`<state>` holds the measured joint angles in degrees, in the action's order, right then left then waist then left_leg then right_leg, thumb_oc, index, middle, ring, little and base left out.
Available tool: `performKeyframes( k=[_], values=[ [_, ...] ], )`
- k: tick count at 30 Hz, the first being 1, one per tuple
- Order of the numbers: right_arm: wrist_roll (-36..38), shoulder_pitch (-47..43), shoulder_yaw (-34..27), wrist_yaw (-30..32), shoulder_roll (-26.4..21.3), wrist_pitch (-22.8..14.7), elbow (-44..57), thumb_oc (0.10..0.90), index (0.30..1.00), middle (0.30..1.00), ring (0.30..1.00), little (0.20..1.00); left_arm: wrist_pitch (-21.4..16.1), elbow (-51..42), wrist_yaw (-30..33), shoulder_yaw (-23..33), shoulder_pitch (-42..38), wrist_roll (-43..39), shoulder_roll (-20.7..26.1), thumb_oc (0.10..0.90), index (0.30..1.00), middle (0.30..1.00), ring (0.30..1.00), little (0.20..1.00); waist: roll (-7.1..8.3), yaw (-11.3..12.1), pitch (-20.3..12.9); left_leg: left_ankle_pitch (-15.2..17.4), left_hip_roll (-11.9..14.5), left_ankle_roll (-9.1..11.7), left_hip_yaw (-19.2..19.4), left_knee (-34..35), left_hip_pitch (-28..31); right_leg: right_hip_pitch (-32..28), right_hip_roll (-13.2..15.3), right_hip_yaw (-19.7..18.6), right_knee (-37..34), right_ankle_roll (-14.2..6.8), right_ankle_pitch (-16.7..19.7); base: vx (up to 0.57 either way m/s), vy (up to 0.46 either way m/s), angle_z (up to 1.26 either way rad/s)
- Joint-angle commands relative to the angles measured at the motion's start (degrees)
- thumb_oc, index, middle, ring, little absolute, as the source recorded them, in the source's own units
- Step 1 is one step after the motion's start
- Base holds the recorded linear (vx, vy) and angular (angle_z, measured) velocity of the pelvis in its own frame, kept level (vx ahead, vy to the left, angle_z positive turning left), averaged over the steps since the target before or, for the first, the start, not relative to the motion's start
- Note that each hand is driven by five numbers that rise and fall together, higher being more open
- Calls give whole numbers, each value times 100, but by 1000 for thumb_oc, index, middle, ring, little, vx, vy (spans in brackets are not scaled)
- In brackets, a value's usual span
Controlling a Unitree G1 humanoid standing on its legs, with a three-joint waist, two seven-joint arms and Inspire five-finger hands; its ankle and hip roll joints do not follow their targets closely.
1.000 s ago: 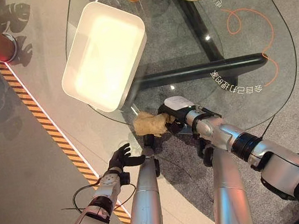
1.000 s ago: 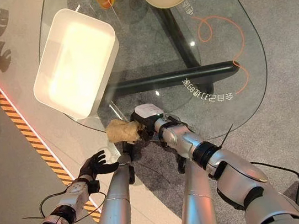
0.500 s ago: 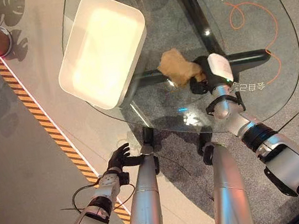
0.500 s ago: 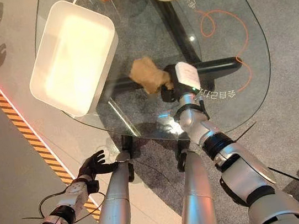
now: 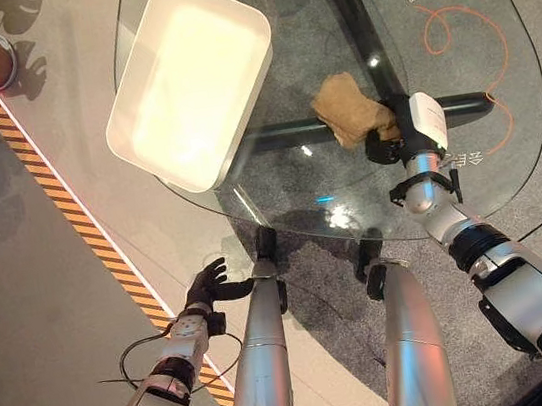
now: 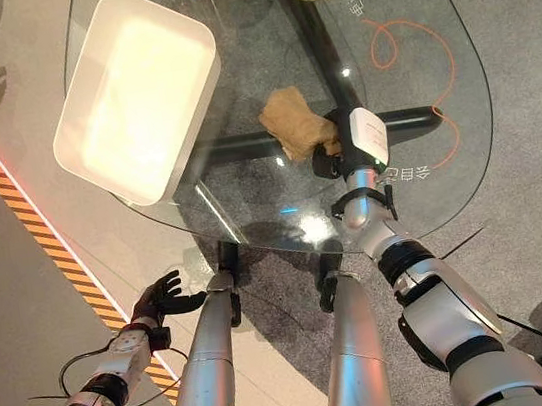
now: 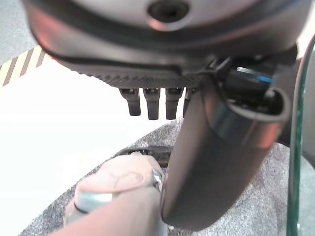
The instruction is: Wipe the table with a cloth and put it in the basket.
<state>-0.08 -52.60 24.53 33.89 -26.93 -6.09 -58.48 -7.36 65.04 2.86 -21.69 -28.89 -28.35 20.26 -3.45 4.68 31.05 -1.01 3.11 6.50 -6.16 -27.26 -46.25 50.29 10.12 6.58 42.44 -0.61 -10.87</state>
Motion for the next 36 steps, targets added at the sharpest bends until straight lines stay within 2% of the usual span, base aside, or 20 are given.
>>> performKeyframes(
  k=[1, 7, 13, 26, 36],
  values=[
    [1155, 407, -1264, 1169, -1071, 201, -981, 100, 300, 300, 300, 200, -156, 252, -111, 281, 426, -2, 165, 800, 900, 900, 900, 900, -108, -227, -126, 711, -227, -762, 654, -686, 30, -184, -336, -29, -393, 72, 455, 0, 0, 0],
    [2120, 628, -1872, 1213, -1098, 26, -1122, 100, 300, 300, 300, 200, -112, 301, -189, 368, 399, 23, 247, 800, 900, 900, 900, 900, -71, -264, -126, 755, -208, -761, 636, -686, 58, -205, -362, -38, -379, 44, 436, 0, 0, 0],
    [2411, 716, -2058, 1273, -1047, -3, -1167, 100, 300, 300, 300, 200, -133, 389, -239, 400, 351, 18, 287, 800, 900, 900, 900, 900, -53, -283, -126, 772, -199, -753, 629, -692, 53, -199, -378, -46, -389, 31, 444, 0, 0, 0],
    [2370, 593, -1958, 1137, -1005, -175, -1267, 100, 300, 300, 300, 200, -136, 537, -311, 354, 242, -43, 352, 800, 900, 900, 900, 900, -66, -298, -126, 762, -186, -720, 640, -671, 65, -221, -402, -65, -397, 24, 423, 0, 0, 0],
    [1522, 323, -1548, 1136, -932, -274, -766, 100, 300, 300, 300, 200, -104, 498, -292, 296, 214, -40, 337, 800, 900, 900, 900, 900, -52, -288, -126, 760, -183, -694, 638, -682, 45, -212, -407, -52, -397, 36, 404, 0, 0, 0]
  ],
)
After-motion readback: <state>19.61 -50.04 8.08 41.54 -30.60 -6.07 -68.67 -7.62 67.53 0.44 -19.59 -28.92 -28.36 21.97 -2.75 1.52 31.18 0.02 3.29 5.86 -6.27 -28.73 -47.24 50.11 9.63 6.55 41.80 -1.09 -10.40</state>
